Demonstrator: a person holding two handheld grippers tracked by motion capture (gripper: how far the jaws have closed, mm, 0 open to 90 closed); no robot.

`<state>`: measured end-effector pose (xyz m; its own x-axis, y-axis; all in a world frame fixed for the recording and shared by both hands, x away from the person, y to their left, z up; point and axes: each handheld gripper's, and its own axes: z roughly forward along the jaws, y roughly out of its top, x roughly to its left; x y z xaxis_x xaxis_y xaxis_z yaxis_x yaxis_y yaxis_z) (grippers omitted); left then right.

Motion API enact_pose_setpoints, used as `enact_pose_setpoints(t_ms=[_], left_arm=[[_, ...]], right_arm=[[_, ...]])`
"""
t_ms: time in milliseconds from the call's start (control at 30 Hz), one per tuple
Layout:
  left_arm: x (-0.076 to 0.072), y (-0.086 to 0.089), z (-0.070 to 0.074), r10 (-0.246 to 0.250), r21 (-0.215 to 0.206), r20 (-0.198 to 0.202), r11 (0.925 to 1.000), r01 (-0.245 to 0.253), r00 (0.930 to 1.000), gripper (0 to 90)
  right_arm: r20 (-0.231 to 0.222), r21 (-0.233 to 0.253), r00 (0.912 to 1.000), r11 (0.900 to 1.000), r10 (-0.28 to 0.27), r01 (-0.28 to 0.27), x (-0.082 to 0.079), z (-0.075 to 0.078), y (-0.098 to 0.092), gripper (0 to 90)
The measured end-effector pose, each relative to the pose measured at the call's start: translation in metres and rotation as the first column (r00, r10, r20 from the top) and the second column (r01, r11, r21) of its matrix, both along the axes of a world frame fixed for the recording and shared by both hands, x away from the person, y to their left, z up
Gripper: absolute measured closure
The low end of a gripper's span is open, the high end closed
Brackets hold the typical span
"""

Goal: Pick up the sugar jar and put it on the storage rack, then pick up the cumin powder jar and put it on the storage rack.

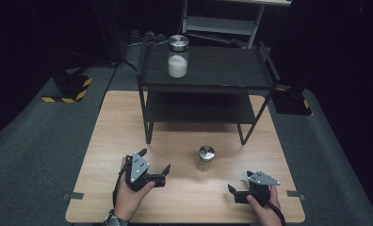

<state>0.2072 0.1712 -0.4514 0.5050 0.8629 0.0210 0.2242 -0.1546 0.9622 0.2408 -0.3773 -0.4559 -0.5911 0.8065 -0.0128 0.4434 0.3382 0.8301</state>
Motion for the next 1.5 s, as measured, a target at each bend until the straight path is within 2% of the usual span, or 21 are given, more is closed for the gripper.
enact_pose_setpoints(t_ms=[167,333,500,767,900,1033,1200,1333,1500], left_arm=[[-0.003,0.010,-0.011,0.002,-0.003,-0.048,1.0000,-0.002,0.9988,0.6],[-0.006,0.017,-0.017,0.016,0.033,-0.078,0.9994,-0.014,0.9969,0.6],[-0.011,0.021,-0.022,0.041,0.097,-0.104,0.9948,-0.031,0.9937,0.6],[-0.016,0.026,-0.029,0.039,0.117,-0.137,0.9929,-0.023,0.9897,0.7],[-0.017,0.024,-0.029,0.046,0.138,-0.123,0.9900,-0.029,0.9913,0.8],[-0.019,0.025,-0.030,0.029,0.144,-0.109,0.9895,-0.013,0.9936,0.8],[-0.018,0.028,-0.030,0.004,0.136,-0.116,0.9907,0.012,0.9932,0.8],[-0.019,0.029,-0.030,0.004,0.129,-0.120,0.9916,0.011,0.9928,0.8],[-0.018,0.033,-0.031,-0.018,0.106,-0.122,0.9939,0.031,0.9923,0.8]], right_arm=[[0.003,-0.002,1.0000,1.000,-0.002,0.002,0.000,0.000,0.000,0.9],[0.002,-0.009,1.0000,1.000,-0.003,0.003,-0.001,0.000,0.002,0.9],[0.003,-0.012,1.0000,1.000,-0.005,0.005,-0.001,0.001,0.003,0.9],[-0.001,-0.014,0.9998,1.000,-0.018,0.018,-0.001,0.001,0.006,0.9],[0.011,-0.005,0.9994,0.999,-0.032,0.032,-0.003,-0.001,0.005,0.9],[0.012,-0.007,0.9996,1.000,-0.027,0.027,-0.004,-0.001,0.005,0.9],[0.025,-0.014,0.9992,0.999,-0.032,0.032,-0.006,-0.001,0.007,0.9],[0.028,-0.012,0.9991,0.999,-0.030,0.031,-0.006,-0.002,0.007,0.9],[0.031,0.001,0.9983,0.999,-0.049,0.049,-0.008,-0.003,0.007,0.9]])
